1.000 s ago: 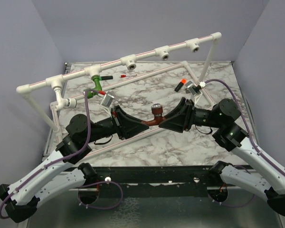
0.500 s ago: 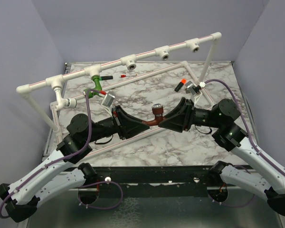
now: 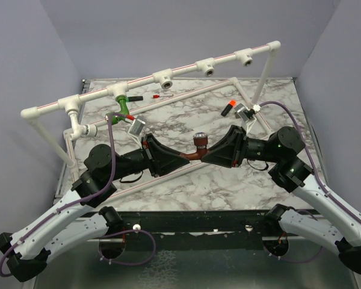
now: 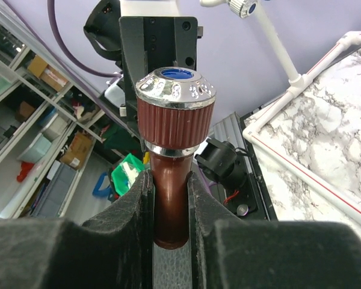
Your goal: Install the water faucets
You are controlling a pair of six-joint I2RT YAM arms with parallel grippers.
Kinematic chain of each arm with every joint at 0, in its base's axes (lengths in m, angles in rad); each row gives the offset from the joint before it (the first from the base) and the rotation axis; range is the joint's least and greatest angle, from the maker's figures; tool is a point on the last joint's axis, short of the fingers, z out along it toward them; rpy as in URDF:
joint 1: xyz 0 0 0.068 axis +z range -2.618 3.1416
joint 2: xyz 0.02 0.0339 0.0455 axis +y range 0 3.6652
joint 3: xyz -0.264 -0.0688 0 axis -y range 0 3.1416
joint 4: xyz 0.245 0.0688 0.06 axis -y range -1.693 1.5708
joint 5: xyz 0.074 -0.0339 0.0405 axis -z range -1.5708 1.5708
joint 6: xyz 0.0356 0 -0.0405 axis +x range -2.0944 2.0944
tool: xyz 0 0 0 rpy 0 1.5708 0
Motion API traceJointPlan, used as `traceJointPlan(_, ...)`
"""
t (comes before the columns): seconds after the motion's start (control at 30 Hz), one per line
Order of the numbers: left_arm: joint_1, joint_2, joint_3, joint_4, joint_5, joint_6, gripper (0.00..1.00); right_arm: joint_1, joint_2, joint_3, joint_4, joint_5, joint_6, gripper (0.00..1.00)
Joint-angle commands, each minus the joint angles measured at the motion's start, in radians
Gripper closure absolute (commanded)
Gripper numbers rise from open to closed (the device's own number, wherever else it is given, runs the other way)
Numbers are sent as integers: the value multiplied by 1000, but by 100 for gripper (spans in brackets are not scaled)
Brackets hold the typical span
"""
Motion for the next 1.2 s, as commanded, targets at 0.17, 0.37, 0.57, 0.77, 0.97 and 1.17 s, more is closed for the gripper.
traceJointPlan(0.17,6,12,10,-47,-29,28,59,6,-40,4,-28,75,-50,100)
traceJointPlan(0.37,6,25,65,-121,-84,68,19,7,-65,43,-129,139,-129,100)
traceJointPlan(0.57,6,95,180,-198,-98,151,11,7,-83,146,-356,278,-277,100)
traceJointPlan(0.77,6,194,357,-295,-140,257,9,7,-96,243,-528,505,-416,99)
traceJointPlan(0.97,6,347,613,-460,-259,423,7,7,-79,325,-626,733,-529,100)
traceJointPlan(1.17,15,492,834,-501,-370,598,5,7,-29,379,-681,928,-636,99)
